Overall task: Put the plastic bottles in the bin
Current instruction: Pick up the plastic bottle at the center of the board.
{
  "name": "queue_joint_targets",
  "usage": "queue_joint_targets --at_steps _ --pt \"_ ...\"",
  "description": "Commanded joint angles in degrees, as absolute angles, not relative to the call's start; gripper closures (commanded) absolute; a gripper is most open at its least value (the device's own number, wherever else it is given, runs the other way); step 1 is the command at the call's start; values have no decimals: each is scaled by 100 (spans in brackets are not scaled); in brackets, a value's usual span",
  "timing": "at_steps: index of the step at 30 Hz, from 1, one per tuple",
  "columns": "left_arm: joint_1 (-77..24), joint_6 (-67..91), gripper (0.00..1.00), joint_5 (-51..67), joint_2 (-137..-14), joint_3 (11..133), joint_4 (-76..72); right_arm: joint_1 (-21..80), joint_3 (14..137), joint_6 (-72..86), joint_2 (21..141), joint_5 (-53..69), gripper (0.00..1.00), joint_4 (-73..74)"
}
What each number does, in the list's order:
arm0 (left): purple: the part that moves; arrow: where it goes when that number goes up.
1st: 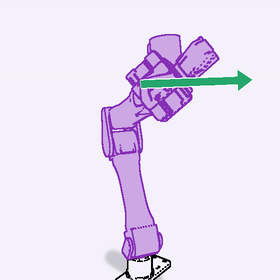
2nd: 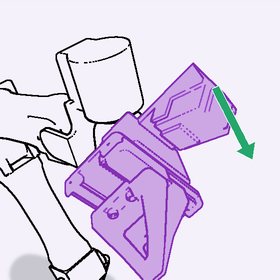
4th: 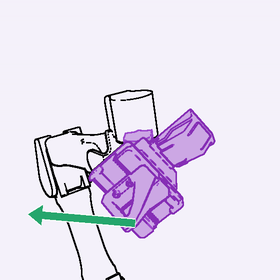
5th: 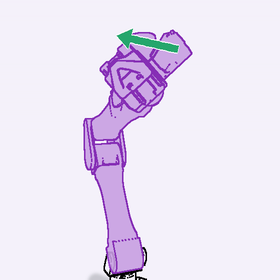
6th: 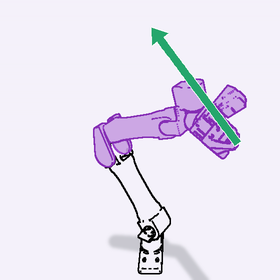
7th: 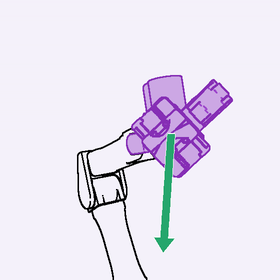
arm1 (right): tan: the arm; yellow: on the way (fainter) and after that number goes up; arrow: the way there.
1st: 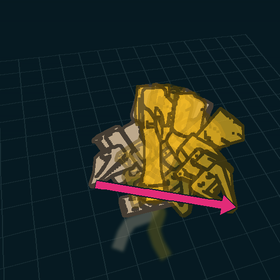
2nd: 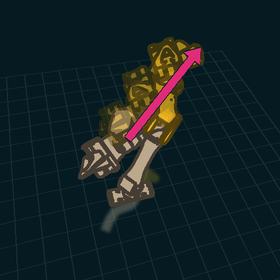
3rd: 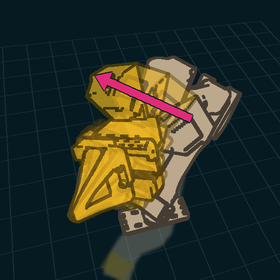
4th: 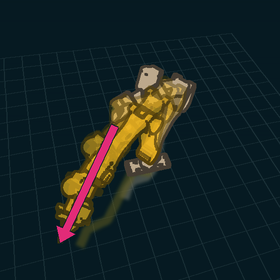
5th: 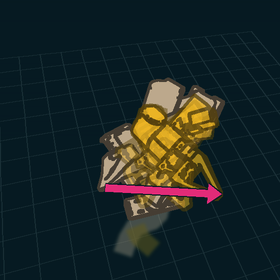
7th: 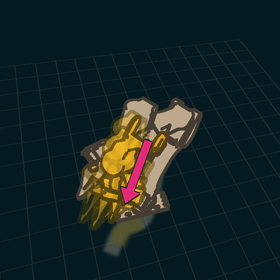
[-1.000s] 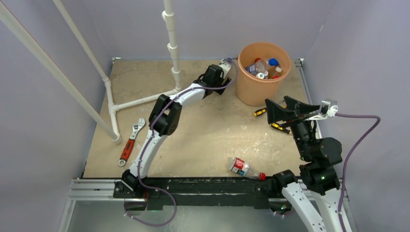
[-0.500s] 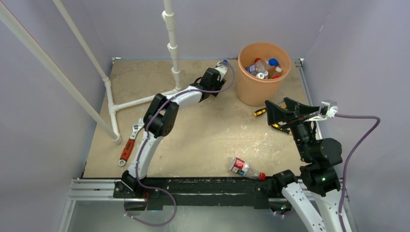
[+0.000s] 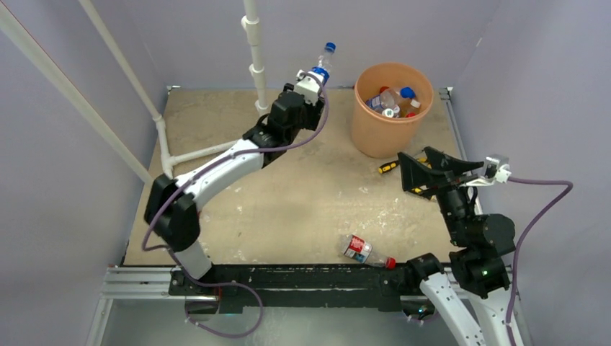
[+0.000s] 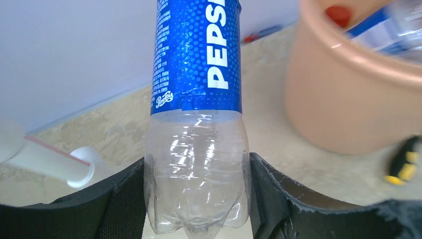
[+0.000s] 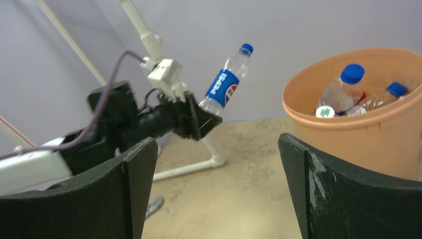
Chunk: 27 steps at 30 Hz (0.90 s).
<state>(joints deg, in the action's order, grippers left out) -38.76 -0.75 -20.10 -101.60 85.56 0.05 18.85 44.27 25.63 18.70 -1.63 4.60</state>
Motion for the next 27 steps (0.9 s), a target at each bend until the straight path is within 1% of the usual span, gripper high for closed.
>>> queue_joint_targets --at_steps 1,3,5,10,15,19,22,27 --pt "-4305 507 66 -2062 -8933 7858 -41 1934 4316 2824 1801 49 6 36" --pt "-4371 967 67 -1820 -8301 7547 168 1934 4198 2935 1854 221 6 -239" --pt "-4384 1417 68 -1374 -7609 6989 98 1931 4057 3095 1933 449 6 -470" --pt "-4411 2271 68 -577 -5799 5616 -703 1932 3750 3556 2290 1340 5 -1383" --pt "-4421 2496 66 402 -4449 4323 -1476 1934 3594 3895 2719 2376 4 -2378" --pt "-4422 2739 66 1032 -3804 3428 -2183 1934 3566 4112 3055 2895 1 -2998" --pt "-4421 3184 66 1580 -3534 2852 -2923 1934 3576 4196 3128 2940 1 -3237" --pt "-4421 3745 67 1899 -3370 2302 -3991 1933 3733 4229 3217 3014 1 -3380"
